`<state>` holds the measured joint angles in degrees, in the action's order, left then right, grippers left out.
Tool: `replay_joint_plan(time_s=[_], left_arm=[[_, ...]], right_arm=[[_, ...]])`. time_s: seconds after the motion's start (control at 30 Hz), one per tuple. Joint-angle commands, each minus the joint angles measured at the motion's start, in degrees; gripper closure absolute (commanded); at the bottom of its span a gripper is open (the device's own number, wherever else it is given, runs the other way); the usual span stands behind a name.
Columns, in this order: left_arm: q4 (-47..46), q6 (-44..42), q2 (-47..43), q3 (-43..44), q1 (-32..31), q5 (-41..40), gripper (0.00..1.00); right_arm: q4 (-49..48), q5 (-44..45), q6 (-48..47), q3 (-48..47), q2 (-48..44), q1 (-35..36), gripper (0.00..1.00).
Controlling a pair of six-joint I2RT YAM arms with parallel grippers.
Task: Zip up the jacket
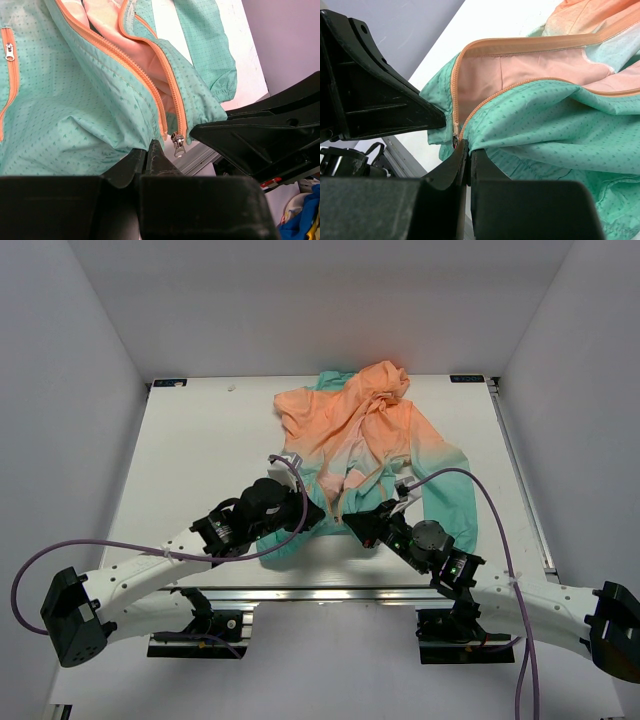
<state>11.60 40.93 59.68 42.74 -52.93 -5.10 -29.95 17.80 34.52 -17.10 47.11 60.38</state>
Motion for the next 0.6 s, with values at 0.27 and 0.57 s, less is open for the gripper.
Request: replay_joint_plan(time_s=[0.27,0.57], left_arm=[[-2.2,0.1,0.0,-1.0,0.5,2.0,1.00],[-2.5,0.5,0.9,-0.9,0.6,2.8,1.00]], right_arm=[[-1.2,-0.5,0.1,-1.8,0.6,-0.2,1.00],[-1.9,-1.0,0.2,-1.7,0.4,-0.2,1.00]])
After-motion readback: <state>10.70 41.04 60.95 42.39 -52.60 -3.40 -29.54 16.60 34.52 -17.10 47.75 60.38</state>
